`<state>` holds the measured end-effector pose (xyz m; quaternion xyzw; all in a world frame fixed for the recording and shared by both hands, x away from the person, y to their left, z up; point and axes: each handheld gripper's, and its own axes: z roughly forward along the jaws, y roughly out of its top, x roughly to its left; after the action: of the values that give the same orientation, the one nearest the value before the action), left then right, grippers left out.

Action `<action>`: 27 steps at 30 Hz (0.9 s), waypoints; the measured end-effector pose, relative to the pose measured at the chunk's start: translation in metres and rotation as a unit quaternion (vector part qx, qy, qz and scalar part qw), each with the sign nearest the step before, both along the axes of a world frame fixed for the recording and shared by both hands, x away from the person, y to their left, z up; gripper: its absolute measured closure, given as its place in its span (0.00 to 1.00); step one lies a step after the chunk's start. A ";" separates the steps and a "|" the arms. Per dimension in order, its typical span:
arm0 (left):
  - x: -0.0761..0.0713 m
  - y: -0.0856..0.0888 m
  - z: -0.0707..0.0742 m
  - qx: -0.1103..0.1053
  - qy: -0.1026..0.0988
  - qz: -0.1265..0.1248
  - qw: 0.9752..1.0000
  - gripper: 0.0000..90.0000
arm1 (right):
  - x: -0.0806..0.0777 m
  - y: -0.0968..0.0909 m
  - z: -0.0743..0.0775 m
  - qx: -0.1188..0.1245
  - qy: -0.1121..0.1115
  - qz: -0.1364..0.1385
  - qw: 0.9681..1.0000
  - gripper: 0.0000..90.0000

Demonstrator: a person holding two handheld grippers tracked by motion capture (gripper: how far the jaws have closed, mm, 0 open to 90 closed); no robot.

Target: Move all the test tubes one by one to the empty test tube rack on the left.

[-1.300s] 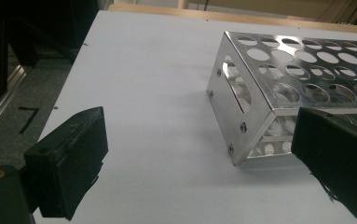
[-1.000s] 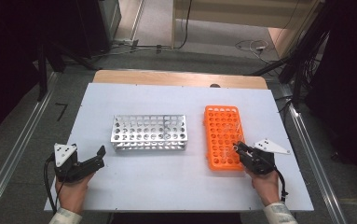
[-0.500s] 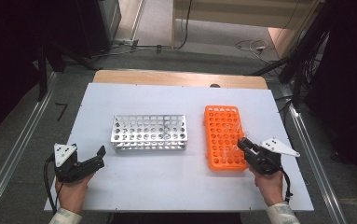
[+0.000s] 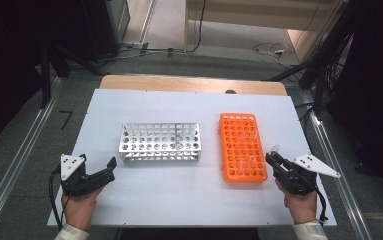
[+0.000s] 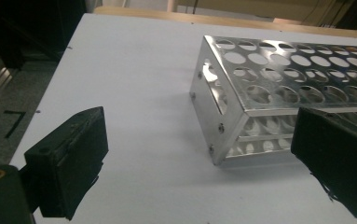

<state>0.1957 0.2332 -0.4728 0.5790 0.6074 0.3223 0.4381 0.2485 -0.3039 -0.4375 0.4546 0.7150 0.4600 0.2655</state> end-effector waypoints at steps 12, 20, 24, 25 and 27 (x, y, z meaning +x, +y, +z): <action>-0.008 -0.027 0.009 0.006 -0.018 -0.051 0.999 0.05 | -0.029 0.003 -0.001 0.006 0.032 0.037 0.999 0.82; -0.011 -0.045 0.013 0.011 -0.019 -0.088 0.996 0.06 | -0.040 0.027 0.000 0.000 0.037 0.085 0.996 0.82; -0.011 -0.052 0.015 0.010 -0.017 -0.102 0.995 0.07 | -0.040 0.043 -0.002 -0.005 0.040 0.109 0.993 0.82; -0.011 -0.054 0.015 0.008 -0.018 -0.107 0.994 0.07 | -0.040 0.046 -0.002 -0.006 0.041 0.114 0.993 0.82; -0.010 -0.058 0.016 0.007 -0.018 -0.114 0.993 0.07 | -0.040 0.050 -0.002 -0.008 0.040 0.118 0.992 0.82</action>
<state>0.1852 0.1754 -0.4569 0.6418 0.5274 0.2849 0.4783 0.2088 -0.2540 -0.4398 0.3829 0.7775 0.4638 0.1838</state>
